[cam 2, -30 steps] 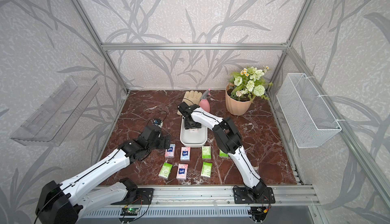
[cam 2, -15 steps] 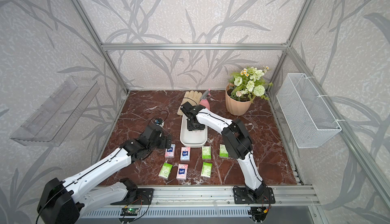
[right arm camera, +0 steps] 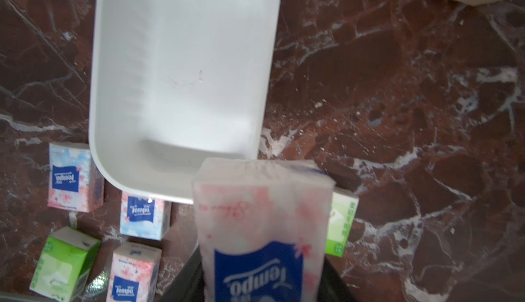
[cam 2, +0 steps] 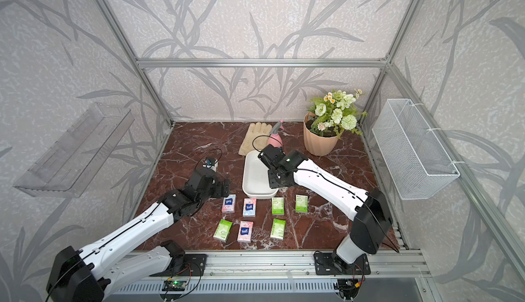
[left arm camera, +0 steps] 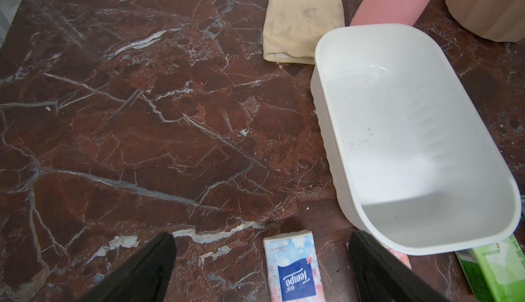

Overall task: Take the pocket tissues out of the storage box
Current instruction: Pick up the pocket tissues from the storage box, then place the pocket tissues at the center of the board.

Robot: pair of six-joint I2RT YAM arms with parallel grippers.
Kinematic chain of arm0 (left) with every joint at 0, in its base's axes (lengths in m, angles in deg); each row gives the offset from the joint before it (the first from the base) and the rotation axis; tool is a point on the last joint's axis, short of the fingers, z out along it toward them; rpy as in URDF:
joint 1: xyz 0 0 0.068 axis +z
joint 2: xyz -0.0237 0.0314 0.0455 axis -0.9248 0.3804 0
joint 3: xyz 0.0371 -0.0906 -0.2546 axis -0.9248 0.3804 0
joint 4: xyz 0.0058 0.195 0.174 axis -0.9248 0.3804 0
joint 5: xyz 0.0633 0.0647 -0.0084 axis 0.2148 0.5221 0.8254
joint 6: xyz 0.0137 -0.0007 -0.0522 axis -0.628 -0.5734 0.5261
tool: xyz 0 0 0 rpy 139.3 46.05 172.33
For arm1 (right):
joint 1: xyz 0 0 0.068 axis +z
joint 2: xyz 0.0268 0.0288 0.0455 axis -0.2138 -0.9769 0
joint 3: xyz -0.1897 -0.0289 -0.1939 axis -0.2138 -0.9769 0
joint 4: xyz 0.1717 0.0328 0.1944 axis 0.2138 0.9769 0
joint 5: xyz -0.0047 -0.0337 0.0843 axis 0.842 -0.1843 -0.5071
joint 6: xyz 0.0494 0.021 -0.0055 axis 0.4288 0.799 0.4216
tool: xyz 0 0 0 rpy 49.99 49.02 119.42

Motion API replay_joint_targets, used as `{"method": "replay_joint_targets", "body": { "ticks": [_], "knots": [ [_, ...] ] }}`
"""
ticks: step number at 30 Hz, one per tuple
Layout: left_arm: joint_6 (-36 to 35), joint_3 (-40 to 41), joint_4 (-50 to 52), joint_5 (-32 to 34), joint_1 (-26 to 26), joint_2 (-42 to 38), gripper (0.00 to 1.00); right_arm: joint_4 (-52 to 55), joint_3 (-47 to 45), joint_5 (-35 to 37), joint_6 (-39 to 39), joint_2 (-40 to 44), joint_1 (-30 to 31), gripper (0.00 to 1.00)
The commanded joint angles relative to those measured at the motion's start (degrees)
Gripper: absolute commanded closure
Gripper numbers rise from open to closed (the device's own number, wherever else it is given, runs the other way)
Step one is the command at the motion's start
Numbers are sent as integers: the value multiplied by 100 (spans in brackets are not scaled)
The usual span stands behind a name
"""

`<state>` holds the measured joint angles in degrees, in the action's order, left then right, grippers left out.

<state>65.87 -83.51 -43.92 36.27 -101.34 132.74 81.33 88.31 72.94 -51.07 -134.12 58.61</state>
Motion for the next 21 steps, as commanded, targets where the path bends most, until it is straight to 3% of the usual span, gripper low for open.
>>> {"method": "replay_joint_targets", "body": {
  "ticks": [1, 10, 21],
  "knots": [
    [-160, 129, -187, 285, 37, -152, 0, 503, -541, 169, 257, 603, -7, 50],
    [-219, 159, -259, 300, 51, -85, 0, 210, -2211, -58, 798, 1774, 3, 50],
    [-213, 169, -286, 275, 53, 23, 0, -635, -3533, -487, 989, 2050, 170, 51]
  ]
}}
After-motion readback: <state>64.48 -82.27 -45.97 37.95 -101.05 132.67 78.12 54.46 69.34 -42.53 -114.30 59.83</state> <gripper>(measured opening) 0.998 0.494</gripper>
